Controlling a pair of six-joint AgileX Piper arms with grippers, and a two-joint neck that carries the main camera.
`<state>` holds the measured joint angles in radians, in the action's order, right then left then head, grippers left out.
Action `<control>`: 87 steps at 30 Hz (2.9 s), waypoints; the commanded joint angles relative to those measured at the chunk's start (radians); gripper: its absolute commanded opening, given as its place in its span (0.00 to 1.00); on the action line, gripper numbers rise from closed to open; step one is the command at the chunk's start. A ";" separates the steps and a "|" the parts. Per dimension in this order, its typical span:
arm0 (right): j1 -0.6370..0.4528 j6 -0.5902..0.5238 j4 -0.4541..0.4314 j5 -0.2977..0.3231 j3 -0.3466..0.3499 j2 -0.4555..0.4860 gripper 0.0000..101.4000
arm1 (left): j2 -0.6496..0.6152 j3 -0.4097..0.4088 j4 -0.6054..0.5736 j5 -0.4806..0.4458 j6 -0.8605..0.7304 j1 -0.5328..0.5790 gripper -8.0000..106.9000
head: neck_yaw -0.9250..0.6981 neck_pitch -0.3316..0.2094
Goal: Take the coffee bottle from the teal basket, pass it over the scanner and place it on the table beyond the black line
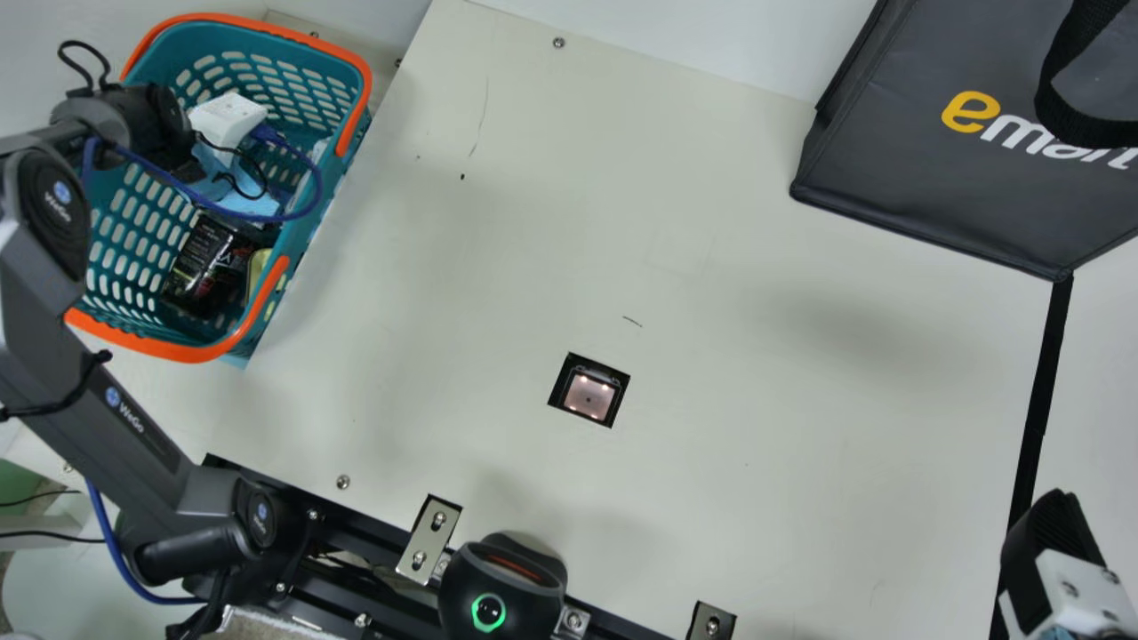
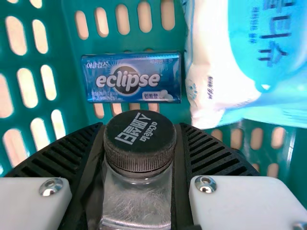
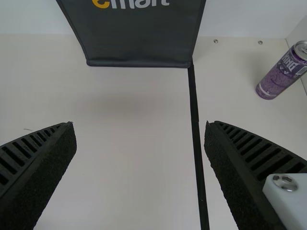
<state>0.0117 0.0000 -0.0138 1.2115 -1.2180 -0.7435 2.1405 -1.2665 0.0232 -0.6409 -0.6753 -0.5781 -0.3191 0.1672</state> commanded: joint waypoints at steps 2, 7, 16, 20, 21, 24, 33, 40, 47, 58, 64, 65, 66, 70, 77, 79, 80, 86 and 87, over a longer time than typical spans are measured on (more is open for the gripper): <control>0.000 0.000 0.000 0.000 0.000 0.000 0.94 | -0.029 0.004 -0.025 -0.014 -0.019 -0.004 0.00 | -0.002 -0.029; 0.000 0.000 0.000 0.000 0.000 0.000 0.94 | -0.080 0.013 -0.060 -0.041 -0.043 -0.013 0.00 | -0.002 -0.029; 0.000 0.000 0.000 0.000 0.000 0.000 0.94 | -0.159 0.034 -0.099 -0.074 -0.066 -0.025 0.00 | -0.002 -0.029; 0.000 0.000 0.000 0.000 0.000 0.000 0.94 | -0.189 0.045 -0.110 -0.082 -0.071 -0.029 0.00 | -0.002 -0.029; 0.000 0.000 0.000 0.000 0.000 0.000 0.94 | -0.196 0.048 -0.112 -0.084 -0.072 -0.030 0.00 | -0.002 -0.029; 0.000 0.000 0.000 0.000 0.000 0.000 0.94 | -0.214 0.055 -0.118 -0.087 -0.076 -0.033 0.00 | -0.002 -0.029; 0.000 0.000 0.000 0.000 0.000 0.000 0.94 | -0.260 0.065 -0.133 -0.096 -0.082 -0.048 0.00 | -0.002 -0.029; 0.000 0.000 0.000 0.000 0.000 0.000 0.94 | -0.310 0.053 -0.171 -0.110 -0.089 -0.065 0.00 | -0.002 -0.029; 0.000 0.000 0.000 0.000 0.000 0.000 0.94 | -0.377 0.030 -0.224 -0.144 -0.089 -0.080 0.00 | -0.002 -0.029; 0.000 0.000 0.000 0.000 0.000 0.000 0.94 | -0.491 -0.011 -0.286 -0.191 0.009 -0.100 0.00 | -0.002 -0.029; 0.000 0.000 0.000 0.000 0.000 0.000 0.94 | -0.558 -0.038 -0.291 -0.212 0.127 -0.104 0.00 | -0.002 -0.029; 0.000 0.000 0.000 0.000 0.000 0.000 0.94 | -0.569 -0.042 -0.290 -0.215 0.150 -0.104 0.00 | -0.002 -0.029; 0.000 0.000 0.000 0.000 0.000 0.000 0.94 | -0.582 -0.045 -0.289 -0.216 0.173 -0.104 0.00 | -0.002 -0.029; 0.000 0.000 0.000 0.000 0.000 0.000 0.94 | -0.632 -0.056 -0.282 -0.218 0.262 -0.100 0.00 | -0.002 -0.029; 0.000 0.000 0.000 0.000 0.000 0.000 0.94 | -0.728 -0.073 -0.268 -0.214 0.392 -0.065 0.00 | -0.002 -0.029; 0.000 0.000 0.000 0.000 0.000 0.000 0.94 | -0.756 -0.079 -0.263 -0.212 0.424 -0.046 0.00 | -0.002 -0.029; 0.000 0.000 0.000 0.000 0.000 0.000 0.94 | -0.769 -0.082 -0.260 -0.209 0.438 -0.036 0.00 | -0.002 -0.029; 0.000 0.000 0.000 0.000 0.000 0.000 0.94 | -0.846 -0.092 -0.241 -0.189 0.521 0.045 0.00 | -0.002 -0.029; 0.000 0.000 0.000 0.000 0.000 0.000 0.94 | -0.858 -0.093 -0.236 -0.186 0.535 0.063 0.00 | -0.002 -0.029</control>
<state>0.0117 0.0000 -0.0138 1.2115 -1.2180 -0.7435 1.2966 -1.3570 -0.2181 -0.8303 -0.1587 -0.5386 -0.3175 0.1672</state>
